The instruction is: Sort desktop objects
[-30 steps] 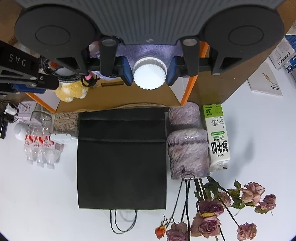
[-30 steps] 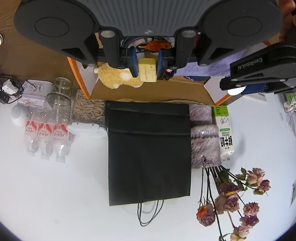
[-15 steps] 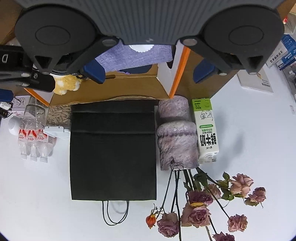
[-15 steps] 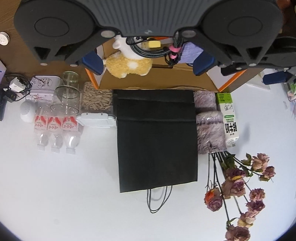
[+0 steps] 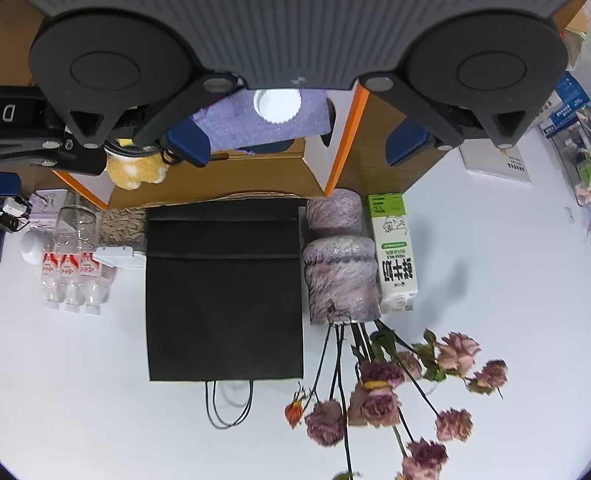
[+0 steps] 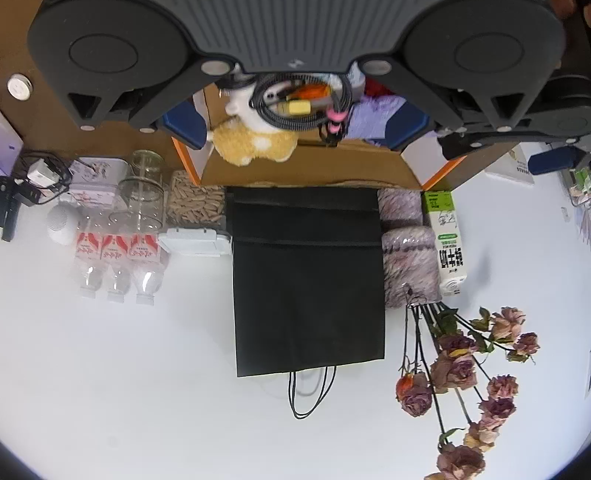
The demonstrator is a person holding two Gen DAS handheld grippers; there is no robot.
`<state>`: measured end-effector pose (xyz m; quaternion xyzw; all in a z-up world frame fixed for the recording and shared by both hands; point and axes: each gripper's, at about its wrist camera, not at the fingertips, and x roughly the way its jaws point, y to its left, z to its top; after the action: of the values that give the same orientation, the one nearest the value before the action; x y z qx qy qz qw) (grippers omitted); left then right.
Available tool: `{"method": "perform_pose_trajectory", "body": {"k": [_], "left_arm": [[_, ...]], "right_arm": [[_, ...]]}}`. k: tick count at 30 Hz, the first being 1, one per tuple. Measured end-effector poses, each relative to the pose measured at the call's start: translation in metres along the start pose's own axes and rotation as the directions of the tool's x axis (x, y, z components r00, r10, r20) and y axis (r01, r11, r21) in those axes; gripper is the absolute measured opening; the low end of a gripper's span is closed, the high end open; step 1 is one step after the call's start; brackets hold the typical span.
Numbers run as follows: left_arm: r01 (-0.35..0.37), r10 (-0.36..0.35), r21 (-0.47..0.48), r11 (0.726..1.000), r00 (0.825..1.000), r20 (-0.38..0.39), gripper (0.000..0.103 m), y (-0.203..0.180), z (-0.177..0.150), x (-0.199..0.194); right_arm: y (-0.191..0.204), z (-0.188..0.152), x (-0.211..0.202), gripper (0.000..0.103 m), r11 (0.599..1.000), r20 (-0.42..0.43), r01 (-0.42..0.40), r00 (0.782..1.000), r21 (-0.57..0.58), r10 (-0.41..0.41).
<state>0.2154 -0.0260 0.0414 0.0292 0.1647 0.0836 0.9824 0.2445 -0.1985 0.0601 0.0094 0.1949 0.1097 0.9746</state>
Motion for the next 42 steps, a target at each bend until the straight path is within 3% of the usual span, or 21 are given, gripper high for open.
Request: {"method": "perform_pose_trajectory", "body": {"k": [9,15,21,30,42], "left_arm": [[0.007,-0.007,0.013,1.0,1.0,0.03,0.103,0.011,-0.021,-0.075],[0.022,-0.022,0.009,1.0,1.0,0.021,0.103,0.02,-0.042,-0.122],[0.029,-0.029,0.001,1.0,0.999,-0.013,0.103,0.028,-0.069,-0.16],[0.006,-0.006,0.0,1.0,1.0,-0.026,0.103,0.033,-0.097,-0.196],[0.008,-0.011,-0.031,0.999,0.996,-0.089,0.103,0.038,-0.112,-0.204]], "right_arm": [[0.017,-0.021,-0.076,0.103,0.999,0.021,0.01,1.0,-0.051,-0.009],[0.028,-0.05,-0.131,0.103,0.998,0.045,0.007,0.999,-0.057,-0.005],[0.037,-0.08,-0.17,0.103,0.998,0.015,0.0,1.0,-0.059,0.001],[0.044,-0.113,-0.207,0.103,0.999,-0.016,0.013,1.0,-0.035,-0.014],[0.049,-0.13,-0.217,0.103,0.999,-0.053,0.026,0.998,-0.032,-0.028]]}}
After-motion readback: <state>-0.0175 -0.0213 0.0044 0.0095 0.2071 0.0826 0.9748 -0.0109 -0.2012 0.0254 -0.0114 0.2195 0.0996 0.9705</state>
